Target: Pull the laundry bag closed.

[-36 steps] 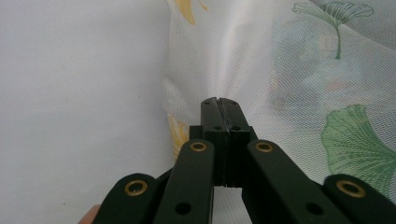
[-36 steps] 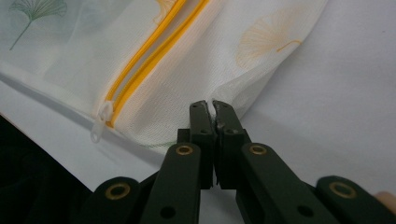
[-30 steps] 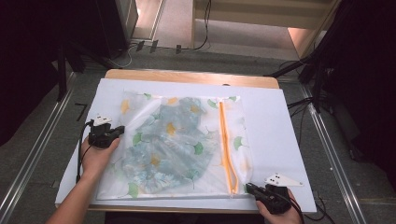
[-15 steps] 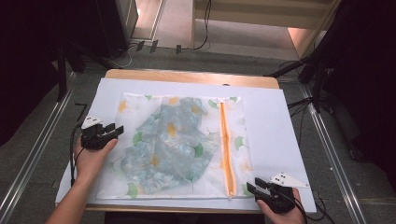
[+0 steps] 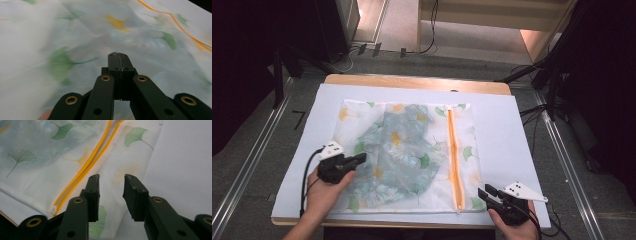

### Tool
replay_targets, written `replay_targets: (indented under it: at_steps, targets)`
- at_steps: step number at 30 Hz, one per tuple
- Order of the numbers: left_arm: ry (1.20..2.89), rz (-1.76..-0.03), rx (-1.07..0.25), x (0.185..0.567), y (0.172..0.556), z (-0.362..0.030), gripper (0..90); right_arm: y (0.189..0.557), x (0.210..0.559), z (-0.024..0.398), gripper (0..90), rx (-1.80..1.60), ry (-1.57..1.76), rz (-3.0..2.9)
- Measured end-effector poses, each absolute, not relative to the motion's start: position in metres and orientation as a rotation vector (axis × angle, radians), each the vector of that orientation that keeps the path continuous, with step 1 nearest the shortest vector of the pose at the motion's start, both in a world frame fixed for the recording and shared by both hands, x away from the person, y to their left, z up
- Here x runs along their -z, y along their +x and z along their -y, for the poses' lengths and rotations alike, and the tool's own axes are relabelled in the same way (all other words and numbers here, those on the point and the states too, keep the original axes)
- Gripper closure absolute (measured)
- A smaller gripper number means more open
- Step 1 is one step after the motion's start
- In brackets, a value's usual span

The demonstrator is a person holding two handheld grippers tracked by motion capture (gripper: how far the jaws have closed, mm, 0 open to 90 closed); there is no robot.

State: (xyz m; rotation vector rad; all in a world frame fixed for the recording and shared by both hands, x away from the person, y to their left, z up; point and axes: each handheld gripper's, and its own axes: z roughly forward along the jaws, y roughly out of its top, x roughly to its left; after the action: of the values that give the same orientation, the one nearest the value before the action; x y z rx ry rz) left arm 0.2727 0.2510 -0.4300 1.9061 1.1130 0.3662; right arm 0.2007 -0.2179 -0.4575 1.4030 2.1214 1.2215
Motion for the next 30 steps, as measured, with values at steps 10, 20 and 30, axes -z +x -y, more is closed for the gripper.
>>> replay_targets:
  at_steps: [10, 20, 30]
  targets:
    - [2.032, -0.94, -0.217, 0.445, 0.255, -0.16, 90.0, 0.203, 0.465, 0.205, 88.5, -1.221, 1.354, -2.237]
    - [2.093, -0.835, -0.134, 0.458, 0.242, -0.107, 90.0, 0.204, 0.472, 0.189, 90.0, -1.202, 1.279, -2.358]
    - [2.147, -0.755, -0.097, 0.467, 0.232, -0.074, 90.0, 0.204, 0.478, 0.181, 90.0, -1.166, 1.244, -2.428]
